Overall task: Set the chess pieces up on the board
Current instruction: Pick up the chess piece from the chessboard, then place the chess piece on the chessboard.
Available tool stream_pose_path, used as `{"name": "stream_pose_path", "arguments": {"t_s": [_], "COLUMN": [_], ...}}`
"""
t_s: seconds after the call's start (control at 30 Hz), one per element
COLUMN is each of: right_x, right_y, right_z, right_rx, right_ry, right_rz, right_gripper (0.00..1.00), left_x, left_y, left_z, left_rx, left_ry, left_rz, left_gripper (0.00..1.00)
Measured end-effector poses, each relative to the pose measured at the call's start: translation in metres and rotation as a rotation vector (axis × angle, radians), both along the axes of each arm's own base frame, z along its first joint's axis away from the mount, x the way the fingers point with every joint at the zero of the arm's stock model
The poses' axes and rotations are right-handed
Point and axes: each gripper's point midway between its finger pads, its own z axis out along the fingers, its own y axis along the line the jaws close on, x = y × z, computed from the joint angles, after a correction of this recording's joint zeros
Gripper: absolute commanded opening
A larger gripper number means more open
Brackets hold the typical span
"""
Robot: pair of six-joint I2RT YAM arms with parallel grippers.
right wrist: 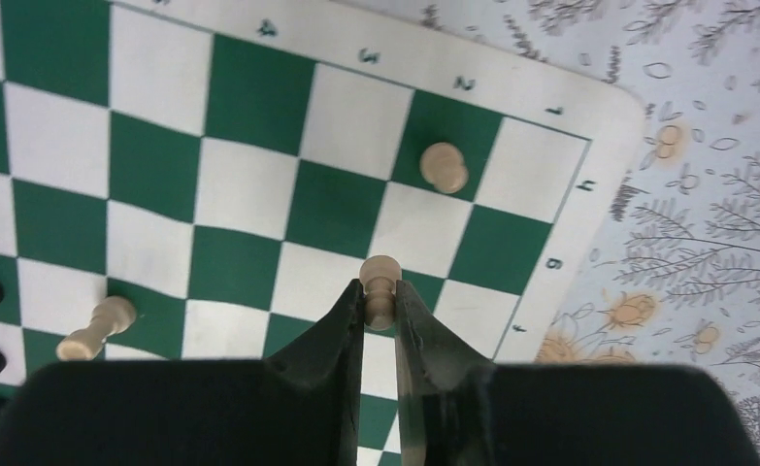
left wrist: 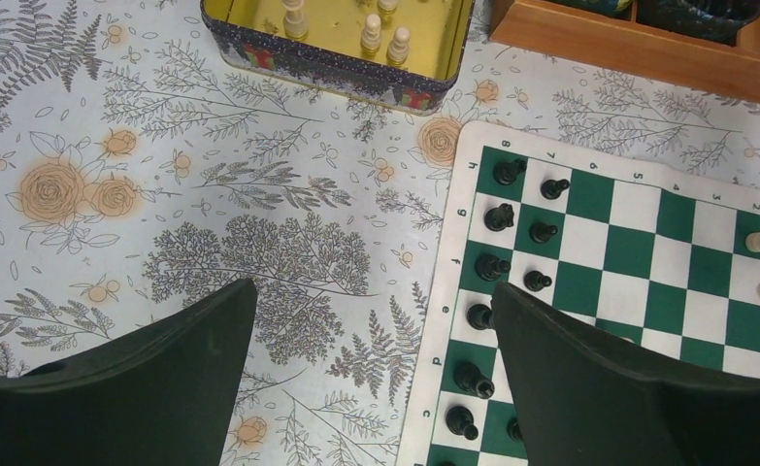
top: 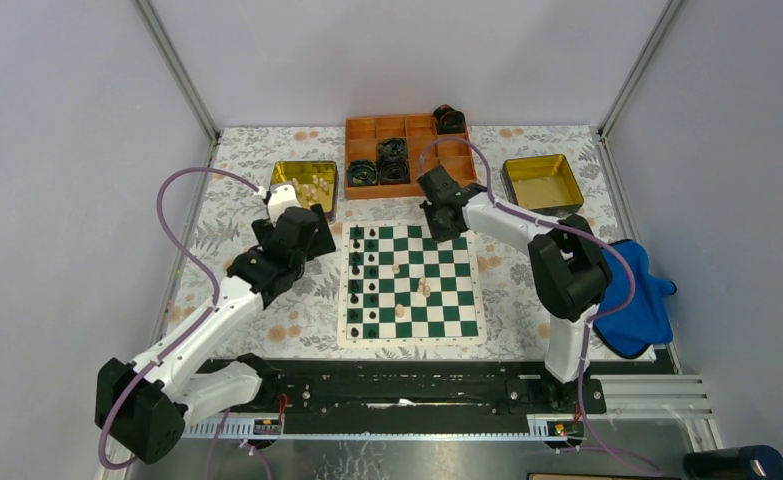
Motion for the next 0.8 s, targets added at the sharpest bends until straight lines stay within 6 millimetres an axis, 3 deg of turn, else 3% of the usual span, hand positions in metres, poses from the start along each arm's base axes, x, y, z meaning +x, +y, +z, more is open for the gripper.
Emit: {"name": "stream_pose_path", "arguments": {"t_s": [0.13, 0.33, 0.63, 0.8], "right_x": [0.008, 0.013, 0.013, 0.016], "right_y": [-0.012, -0.013, -0.018, -0.022], "right_z": [0.0, 0.001, -0.022, -0.024], "right_rx": [0.0, 0.011, -0.015, -0.013], "right_ry": [-0.004, -0.015, 0.028, 0.03], "right_rz": [-0.036, -0.049, -0.065, -0.081], "right_gripper": [0.0, 0.0, 0.0, 0.0], "left_x": [0.0, 0.001, 0.002, 0.002], "left_y": [0.0, 0.0, 0.0, 0.0], "left_z": [-0.004, -0.007, -0.007, -0.007], "left_rx": [0.015, 0.028, 0.034, 0.038], "left_ry": [0.013, 0.024, 0.023, 0.023], "left_rz": [-0.006, -0.011, -0.016, -0.018], "left_gripper": [0.99, 0.99, 0.99, 0.99]}}
